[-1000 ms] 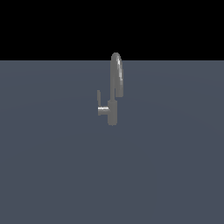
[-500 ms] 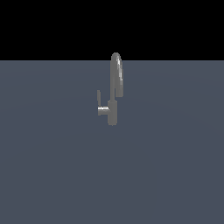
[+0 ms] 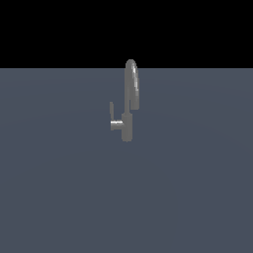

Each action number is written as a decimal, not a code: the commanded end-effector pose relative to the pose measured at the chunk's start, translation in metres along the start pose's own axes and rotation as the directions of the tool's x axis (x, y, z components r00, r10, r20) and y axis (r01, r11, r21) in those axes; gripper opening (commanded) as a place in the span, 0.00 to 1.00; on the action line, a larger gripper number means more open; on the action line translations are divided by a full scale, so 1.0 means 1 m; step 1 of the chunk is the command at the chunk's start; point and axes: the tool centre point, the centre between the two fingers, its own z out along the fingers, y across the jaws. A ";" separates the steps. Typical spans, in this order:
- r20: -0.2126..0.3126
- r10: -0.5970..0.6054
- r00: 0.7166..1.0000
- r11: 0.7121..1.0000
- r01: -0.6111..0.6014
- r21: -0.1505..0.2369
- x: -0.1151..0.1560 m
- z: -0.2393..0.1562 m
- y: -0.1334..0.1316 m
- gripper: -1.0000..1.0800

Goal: Turn on the faucet by rotating a designated handle.

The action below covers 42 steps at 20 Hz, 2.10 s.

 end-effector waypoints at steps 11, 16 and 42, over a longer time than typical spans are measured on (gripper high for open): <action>-0.276 0.259 0.925 0.961 -0.277 -0.026 0.011 -0.059 -0.061 0.00; -0.377 0.343 0.860 0.925 -0.380 -0.024 0.020 -0.069 -0.094 0.00; -0.666 0.572 0.478 0.640 -0.768 -0.002 0.159 0.094 -0.214 0.00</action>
